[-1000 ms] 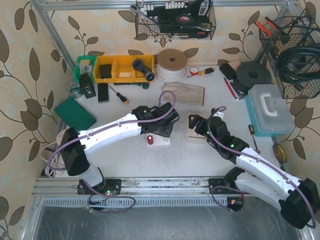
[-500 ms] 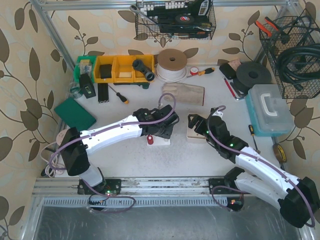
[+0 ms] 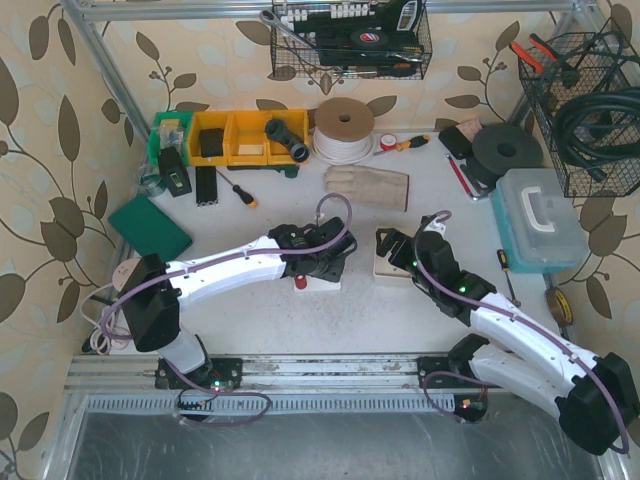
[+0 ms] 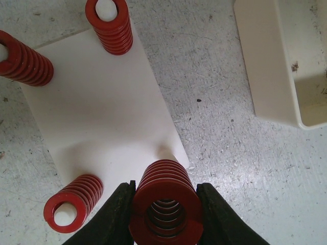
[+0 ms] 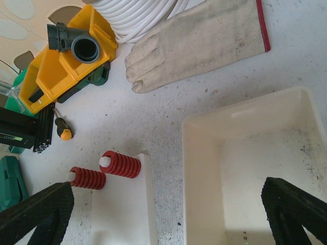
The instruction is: Install the large spring
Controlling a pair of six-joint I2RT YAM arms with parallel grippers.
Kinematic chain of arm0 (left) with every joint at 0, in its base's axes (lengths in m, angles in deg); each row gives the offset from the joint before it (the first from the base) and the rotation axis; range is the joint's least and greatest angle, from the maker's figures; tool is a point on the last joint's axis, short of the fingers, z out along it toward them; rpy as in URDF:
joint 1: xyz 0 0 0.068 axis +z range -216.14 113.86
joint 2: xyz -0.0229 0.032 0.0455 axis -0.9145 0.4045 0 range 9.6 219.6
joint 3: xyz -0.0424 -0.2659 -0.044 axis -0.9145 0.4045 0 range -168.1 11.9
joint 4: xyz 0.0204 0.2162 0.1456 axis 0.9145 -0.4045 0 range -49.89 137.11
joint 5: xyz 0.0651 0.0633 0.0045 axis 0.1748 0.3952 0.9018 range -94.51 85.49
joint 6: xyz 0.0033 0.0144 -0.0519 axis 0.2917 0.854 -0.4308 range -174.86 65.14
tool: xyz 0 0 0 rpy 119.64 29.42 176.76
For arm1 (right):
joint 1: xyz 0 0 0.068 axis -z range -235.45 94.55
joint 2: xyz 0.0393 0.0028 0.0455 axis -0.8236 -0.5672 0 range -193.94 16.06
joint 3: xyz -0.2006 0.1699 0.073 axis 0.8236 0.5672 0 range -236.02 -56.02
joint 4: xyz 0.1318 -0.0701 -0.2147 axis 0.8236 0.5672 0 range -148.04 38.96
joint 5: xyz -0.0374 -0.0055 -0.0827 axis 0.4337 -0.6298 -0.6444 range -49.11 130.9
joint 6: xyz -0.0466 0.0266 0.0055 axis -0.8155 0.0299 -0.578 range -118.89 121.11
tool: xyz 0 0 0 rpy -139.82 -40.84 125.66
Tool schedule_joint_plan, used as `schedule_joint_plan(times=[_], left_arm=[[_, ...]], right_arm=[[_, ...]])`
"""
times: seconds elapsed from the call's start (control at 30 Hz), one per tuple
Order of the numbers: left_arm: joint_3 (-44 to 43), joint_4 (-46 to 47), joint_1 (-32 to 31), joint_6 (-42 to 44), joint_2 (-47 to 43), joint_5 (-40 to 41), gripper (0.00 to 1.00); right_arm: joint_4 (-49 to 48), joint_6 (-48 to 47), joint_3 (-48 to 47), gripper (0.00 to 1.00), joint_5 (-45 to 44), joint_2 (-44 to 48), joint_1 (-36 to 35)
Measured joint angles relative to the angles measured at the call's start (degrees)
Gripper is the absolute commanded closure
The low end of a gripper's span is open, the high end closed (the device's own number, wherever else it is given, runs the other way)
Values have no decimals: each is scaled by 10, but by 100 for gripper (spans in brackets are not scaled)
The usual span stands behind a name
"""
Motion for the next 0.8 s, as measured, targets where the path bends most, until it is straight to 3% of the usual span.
schedule_joint_plan(times=[0.8], left_arm=[[8, 27, 0, -4, 16, -2, 100]], right_arm=[[-4, 0, 2, 1, 3, -3, 1]])
